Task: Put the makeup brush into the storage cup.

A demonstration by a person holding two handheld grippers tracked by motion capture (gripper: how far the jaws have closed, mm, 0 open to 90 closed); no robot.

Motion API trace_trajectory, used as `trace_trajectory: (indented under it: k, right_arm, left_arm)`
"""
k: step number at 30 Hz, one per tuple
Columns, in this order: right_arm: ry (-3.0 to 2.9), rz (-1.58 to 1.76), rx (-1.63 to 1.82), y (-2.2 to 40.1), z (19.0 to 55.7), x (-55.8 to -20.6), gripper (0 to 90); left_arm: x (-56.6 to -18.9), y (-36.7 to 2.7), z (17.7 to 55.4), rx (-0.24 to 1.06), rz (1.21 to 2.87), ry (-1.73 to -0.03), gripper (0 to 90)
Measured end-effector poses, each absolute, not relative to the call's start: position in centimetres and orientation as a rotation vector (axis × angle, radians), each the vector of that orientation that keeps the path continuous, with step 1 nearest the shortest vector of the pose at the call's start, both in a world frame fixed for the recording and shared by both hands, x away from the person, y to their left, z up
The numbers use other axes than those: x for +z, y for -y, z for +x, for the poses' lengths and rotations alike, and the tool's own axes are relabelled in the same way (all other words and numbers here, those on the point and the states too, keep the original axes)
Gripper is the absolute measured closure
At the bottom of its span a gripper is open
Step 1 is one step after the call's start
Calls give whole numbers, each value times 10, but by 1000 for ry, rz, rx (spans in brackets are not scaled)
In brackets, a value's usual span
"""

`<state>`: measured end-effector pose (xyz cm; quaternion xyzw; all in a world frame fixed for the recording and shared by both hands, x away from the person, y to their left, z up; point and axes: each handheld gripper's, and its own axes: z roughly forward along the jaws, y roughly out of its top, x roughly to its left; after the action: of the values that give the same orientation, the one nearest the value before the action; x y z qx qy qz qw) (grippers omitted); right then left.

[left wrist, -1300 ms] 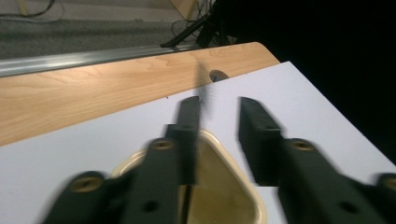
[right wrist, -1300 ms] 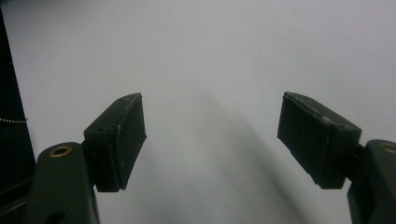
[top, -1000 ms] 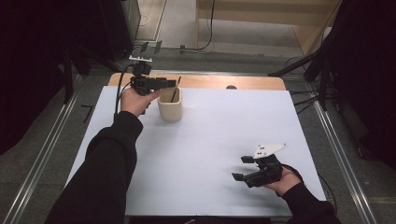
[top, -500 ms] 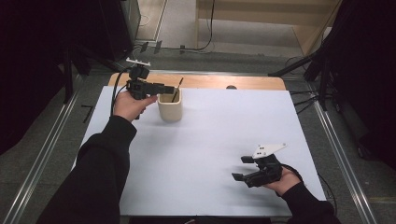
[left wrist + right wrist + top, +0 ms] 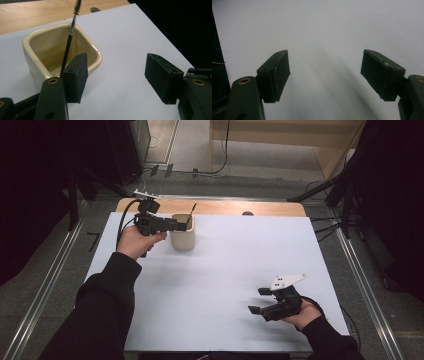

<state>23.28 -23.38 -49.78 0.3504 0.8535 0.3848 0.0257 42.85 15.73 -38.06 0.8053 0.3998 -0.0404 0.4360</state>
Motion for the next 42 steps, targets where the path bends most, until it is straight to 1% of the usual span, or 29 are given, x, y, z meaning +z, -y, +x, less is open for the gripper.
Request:
trace_trajectory:
  k: [12,22,30,33,42]
  right_arm:
    - [-2639,1076,1188,232,233,-498,244]
    - [-2640,1082,1183,233,233,-498,244]
    - [-2640,1081,1181,232,234,-499,244]
    - [-2641,1082,1181,232,233,-499,244]
    - [-2640,1081,1181,232,233,-499,244]
  left_arm:
    - [-385,-156,403,-127,2035,-931,355]
    - [-396,-158,386,-150,2054,-893,354]
    - [-409,-158,375,-177,2064,-885,350]
    - [-413,-158,371,-161,2068,-885,353]
    - [-426,-164,359,-172,2076,-885,358]
